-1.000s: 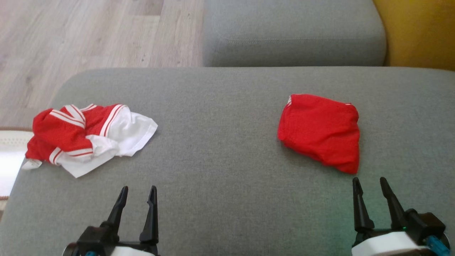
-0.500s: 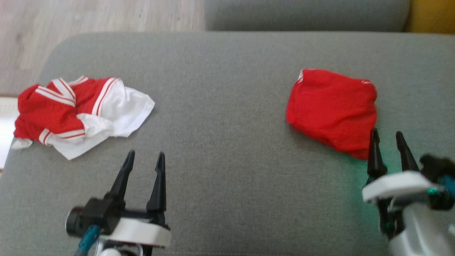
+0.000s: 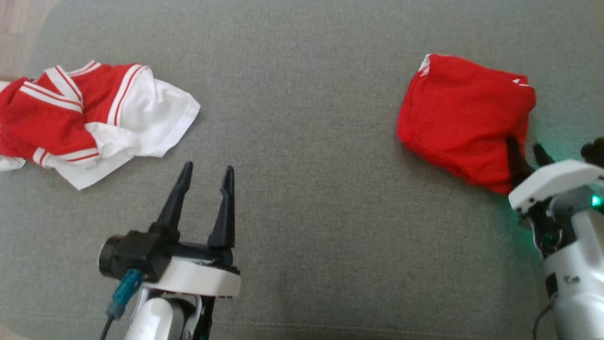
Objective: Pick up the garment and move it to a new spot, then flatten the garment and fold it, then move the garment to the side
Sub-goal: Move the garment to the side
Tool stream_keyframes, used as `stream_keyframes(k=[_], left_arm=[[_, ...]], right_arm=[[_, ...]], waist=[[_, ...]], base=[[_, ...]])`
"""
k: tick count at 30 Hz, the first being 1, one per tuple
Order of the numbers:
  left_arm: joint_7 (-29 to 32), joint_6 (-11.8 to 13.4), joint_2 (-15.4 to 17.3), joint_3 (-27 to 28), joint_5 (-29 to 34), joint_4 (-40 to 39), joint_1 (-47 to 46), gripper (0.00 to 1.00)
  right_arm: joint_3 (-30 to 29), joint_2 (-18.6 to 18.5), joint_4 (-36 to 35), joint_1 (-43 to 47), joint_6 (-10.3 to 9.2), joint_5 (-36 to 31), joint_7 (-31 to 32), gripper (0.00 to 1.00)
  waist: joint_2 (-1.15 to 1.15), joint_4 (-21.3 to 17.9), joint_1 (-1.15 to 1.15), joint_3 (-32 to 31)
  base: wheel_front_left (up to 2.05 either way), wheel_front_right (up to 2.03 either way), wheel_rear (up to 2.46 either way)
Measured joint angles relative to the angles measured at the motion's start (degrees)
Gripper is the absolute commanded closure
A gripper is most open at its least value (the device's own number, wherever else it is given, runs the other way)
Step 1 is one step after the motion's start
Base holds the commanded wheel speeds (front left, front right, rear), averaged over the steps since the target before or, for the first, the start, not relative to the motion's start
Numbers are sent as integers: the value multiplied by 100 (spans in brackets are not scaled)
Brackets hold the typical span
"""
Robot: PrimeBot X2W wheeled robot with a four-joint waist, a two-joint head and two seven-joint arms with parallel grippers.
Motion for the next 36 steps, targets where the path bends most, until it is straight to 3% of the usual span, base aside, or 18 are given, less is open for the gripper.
stream_keyframes(k=[1,2,3,10,16,25,36], left_arm=[[0,34,0,2,0,-9,-36,0],[0,41,1,9,-1,-23,-60,0],[0,41,1,7,-1,-29,-77,0],[0,23,0,-13,-1,-185,-325,0],[0,-23,-1,-216,4,-549,-832,0],[-1,-21,-18,-580,125,-1072,-1421,0],[-2,-51,-24,-723,264,-1423,-1807,0]], right_arm=[[59,-24,-35,-44,0,94,31,53],[146,-58,-75,-81,0,165,57,69],[222,-93,-109,-116,0,229,71,100],[622,-439,-310,-278,2,200,-49,100],[683,-1298,-775,-490,2,-175,43,100],[-178,-2506,-1393,-429,2,-513,194,100],[-1385,-3095,-1512,-316,2,-1454,-64,100]], waist=[[0,0,0,46],[0,-4,0,90],[0,-16,0,133],[0,-172,0,485],[0,-365,1,958],[0,-654,1,1738],[0,-685,0,2473]], base=[[0,0,0],[0,0,0],[0,0,0],[0,0,0],[0,0,0],[0,0,0],[0,0,0]])
